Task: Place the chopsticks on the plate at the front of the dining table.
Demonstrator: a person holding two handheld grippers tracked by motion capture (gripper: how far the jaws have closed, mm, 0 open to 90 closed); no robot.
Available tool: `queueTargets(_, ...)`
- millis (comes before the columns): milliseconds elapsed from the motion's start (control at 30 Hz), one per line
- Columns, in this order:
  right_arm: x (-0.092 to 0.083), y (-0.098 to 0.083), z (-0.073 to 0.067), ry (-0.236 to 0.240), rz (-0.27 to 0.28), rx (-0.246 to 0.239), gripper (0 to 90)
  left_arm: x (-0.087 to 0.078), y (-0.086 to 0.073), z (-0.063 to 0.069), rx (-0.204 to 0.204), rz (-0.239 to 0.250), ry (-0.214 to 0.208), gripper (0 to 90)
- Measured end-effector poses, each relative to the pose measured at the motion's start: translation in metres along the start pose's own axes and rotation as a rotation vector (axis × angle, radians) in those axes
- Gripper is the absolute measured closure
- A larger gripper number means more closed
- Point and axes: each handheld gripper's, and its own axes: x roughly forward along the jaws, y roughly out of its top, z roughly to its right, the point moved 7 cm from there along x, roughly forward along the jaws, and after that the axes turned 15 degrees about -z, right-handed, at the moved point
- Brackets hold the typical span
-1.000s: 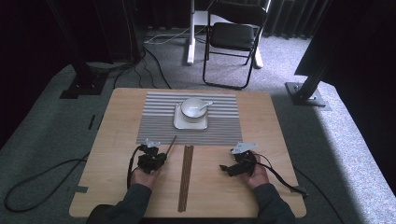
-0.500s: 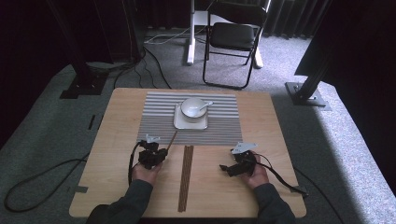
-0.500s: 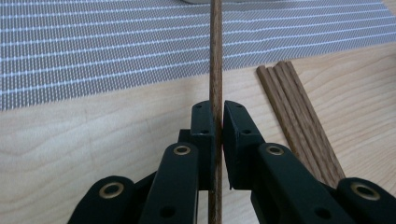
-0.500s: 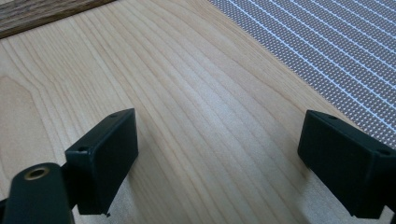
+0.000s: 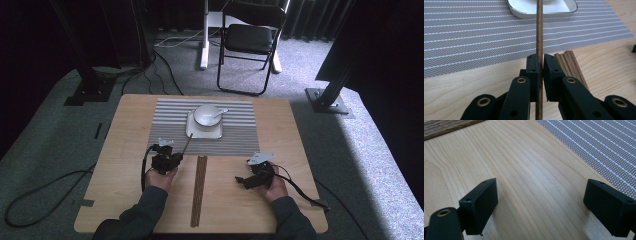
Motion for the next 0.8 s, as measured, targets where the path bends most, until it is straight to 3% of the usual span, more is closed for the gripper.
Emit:
queueTargets(167,0.0,0.0,0.0,0.0,0.0,-0.001,11.6,0.001,0.005,-0.001,-0.01,0.005,-0.002,83.7)
queueTargets(300,0.0,0.0,0.0,0.0,0.0,0.0,11.6,0.005,0.011,-0.006,-0.052,0.014,-0.009,83.7)
queueTargets(800,0.0,0.0,0.0,-0.001,0.001,-0.001,11.6,0.009,0.026,-0.006,-0.067,0.017,-0.022,83.7)
